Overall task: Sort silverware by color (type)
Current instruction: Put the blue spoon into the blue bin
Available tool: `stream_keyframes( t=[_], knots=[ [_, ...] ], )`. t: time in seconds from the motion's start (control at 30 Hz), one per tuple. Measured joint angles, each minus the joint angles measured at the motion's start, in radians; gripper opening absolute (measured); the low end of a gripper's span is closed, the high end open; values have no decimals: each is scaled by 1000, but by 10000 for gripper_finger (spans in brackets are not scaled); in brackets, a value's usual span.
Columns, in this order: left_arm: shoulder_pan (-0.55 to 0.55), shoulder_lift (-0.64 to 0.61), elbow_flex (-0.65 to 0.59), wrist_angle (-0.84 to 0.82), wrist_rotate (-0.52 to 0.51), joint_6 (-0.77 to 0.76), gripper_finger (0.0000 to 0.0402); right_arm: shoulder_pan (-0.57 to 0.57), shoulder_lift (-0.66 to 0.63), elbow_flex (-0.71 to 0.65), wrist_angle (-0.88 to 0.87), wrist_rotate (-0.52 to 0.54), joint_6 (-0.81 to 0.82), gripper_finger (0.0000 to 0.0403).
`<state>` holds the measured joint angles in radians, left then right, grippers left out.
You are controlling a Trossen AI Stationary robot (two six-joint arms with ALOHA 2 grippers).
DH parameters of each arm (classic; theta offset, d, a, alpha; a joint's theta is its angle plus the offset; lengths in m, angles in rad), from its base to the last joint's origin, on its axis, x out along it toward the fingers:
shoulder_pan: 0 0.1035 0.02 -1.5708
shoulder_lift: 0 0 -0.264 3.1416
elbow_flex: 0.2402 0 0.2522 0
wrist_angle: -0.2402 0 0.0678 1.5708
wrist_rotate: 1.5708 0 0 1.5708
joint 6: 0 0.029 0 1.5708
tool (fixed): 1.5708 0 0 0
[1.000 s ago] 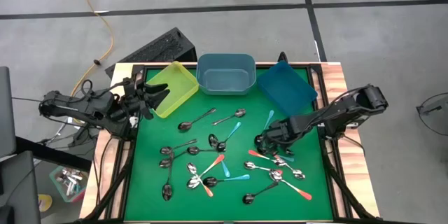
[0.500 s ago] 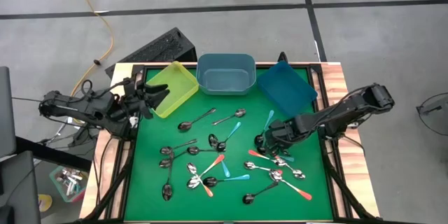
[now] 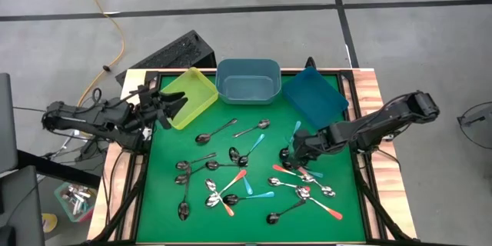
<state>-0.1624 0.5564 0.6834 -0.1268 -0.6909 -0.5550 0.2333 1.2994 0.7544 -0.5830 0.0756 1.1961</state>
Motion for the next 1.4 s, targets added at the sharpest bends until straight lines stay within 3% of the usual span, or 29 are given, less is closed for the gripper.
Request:
stream_keyframes(
  t=[0.27, 0.73, 1.07, 1.4],
  knots=[
    [32, 0, 0, 0, 71, -37, 176, -15, -12, 46, -2, 81, -72, 7],
    [47, 0, 0, 2, 78, -32, 176, -151, -12, 182, -33, 84, -302, 8],
    [47, 0, 0, 2, 75, -32, 176, -330, -12, 326, -333, 144, -437, 9],
    [47, 0, 0, 1, 77, -32, 176, -550, -12, 335, -416, 169, -550, 10]
  ],
)
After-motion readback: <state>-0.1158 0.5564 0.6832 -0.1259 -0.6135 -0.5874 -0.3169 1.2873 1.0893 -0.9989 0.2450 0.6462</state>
